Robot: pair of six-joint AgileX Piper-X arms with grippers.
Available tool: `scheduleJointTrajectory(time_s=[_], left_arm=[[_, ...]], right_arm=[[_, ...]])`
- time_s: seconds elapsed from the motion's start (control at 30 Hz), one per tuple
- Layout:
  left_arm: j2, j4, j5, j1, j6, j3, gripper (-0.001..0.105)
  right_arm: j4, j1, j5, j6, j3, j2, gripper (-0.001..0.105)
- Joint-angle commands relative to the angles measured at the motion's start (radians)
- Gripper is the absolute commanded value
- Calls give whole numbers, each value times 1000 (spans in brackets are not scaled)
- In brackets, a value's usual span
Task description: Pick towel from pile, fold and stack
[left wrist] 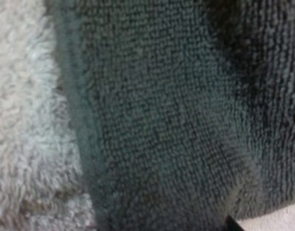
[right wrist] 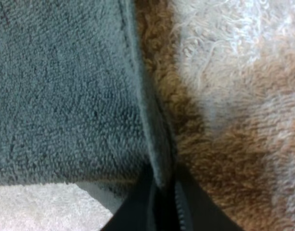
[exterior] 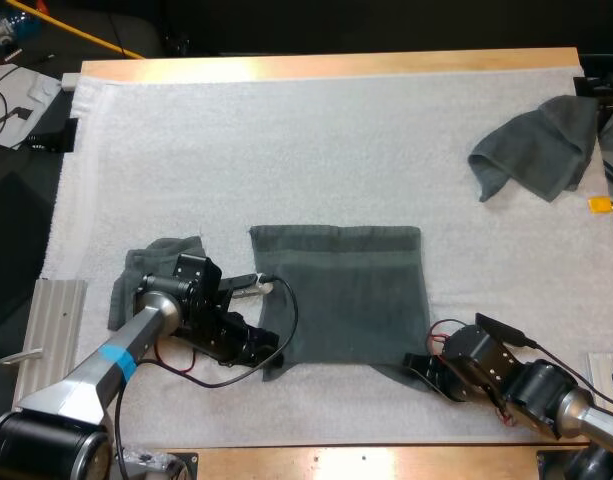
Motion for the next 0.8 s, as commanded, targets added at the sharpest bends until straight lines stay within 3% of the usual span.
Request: scheduleJointTrajectory(time_s=[0.0, 0.03, 0.1, 0.27, 0.47, 0.67, 0.77], left_arm=[[13, -6, 7, -6, -4, 2, 41], [8, -5, 10, -4, -3, 3, 42], [8, -3, 15, -5, -1, 5, 33], [11, 0, 11, -4, 0, 4, 1], [-25, 66, 17, -3, 45, 6, 0], [-140, 225, -1, -10, 136, 9, 0], [-226, 304, -44, -69, 163, 13, 0]], right_arm=[[15, -1, -7, -6, -3, -3, 0], [13, -1, -7, -7, -2, -1, 0], [12, -1, -6, -7, 0, -1, 0], [12, -2, -13, -8, -1, 1, 1], [37, -1, -34, -53, -15, -18, 0], [205, -2, -64, -106, -59, -93, 0], [296, 41, -77, -107, -80, -152, 0]])
